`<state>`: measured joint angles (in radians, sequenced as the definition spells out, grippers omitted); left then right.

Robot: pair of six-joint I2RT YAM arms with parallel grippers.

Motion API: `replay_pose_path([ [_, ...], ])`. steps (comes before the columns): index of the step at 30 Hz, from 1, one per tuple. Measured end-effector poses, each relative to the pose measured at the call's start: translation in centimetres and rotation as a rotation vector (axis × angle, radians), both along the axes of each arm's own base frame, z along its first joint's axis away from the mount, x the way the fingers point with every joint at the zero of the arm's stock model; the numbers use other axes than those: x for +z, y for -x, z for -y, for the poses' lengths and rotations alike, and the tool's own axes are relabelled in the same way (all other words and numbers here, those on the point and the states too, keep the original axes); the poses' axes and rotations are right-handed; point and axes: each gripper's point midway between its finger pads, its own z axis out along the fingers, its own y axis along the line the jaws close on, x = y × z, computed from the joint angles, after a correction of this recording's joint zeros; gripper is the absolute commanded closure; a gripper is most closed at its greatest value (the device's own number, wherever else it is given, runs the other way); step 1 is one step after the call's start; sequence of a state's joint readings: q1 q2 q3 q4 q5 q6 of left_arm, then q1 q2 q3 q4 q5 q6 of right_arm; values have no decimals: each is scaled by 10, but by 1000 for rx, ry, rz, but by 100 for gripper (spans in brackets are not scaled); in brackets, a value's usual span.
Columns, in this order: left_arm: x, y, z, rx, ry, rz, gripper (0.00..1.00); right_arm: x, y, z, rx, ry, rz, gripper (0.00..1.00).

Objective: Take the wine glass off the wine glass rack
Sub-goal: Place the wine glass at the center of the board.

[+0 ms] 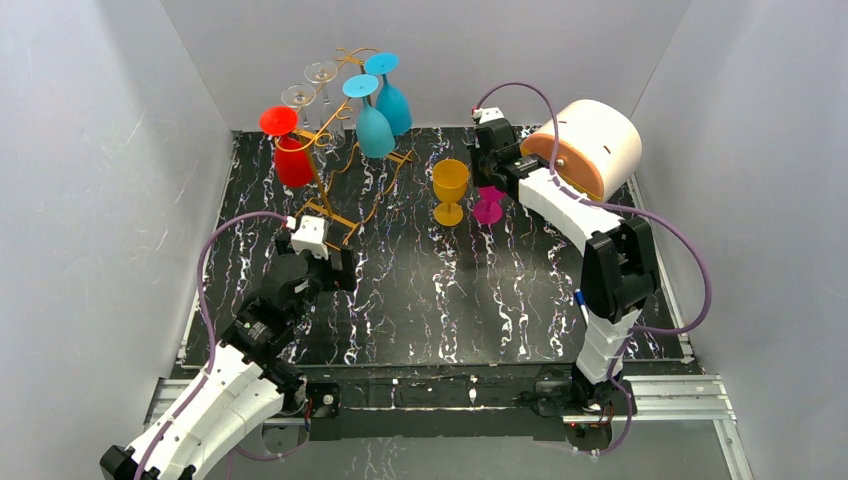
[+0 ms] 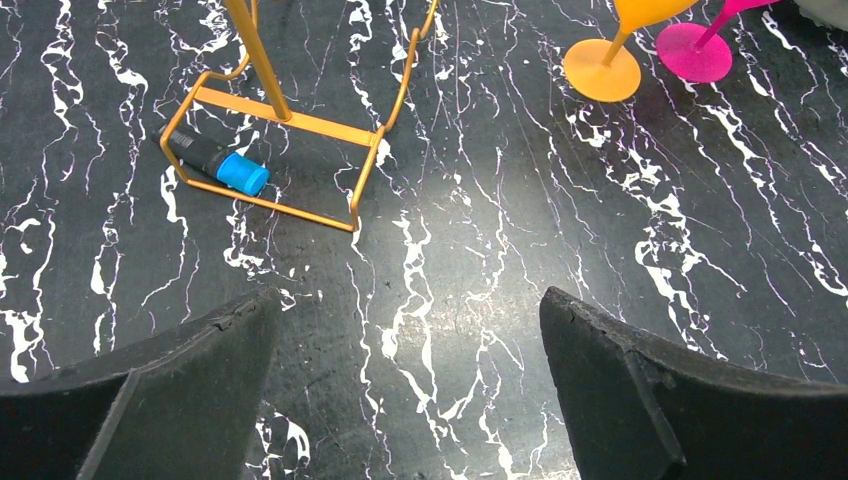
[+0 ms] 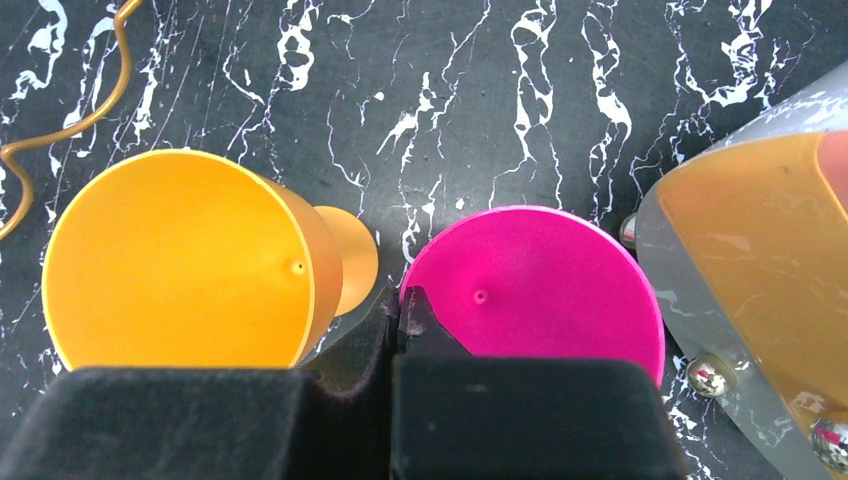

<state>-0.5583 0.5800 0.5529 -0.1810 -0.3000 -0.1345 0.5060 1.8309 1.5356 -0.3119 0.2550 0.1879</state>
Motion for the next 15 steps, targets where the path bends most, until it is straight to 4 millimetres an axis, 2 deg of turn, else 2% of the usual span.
replay_pose_path([
  [4,-3,-1,-2,7,-13,-7,2,0,-4,-1,-2,14,-7,92],
  [9,-19,-3,-4,24,-68,-86,2,0,-2,-1,5,17,-17,84],
  [11,-24,-4,-4,29,-82,-116,2,1,-1,0,6,19,-22,84],
  [15,-25,-2,-8,49,-87,-129,2,4,1,1,5,26,-33,80],
])
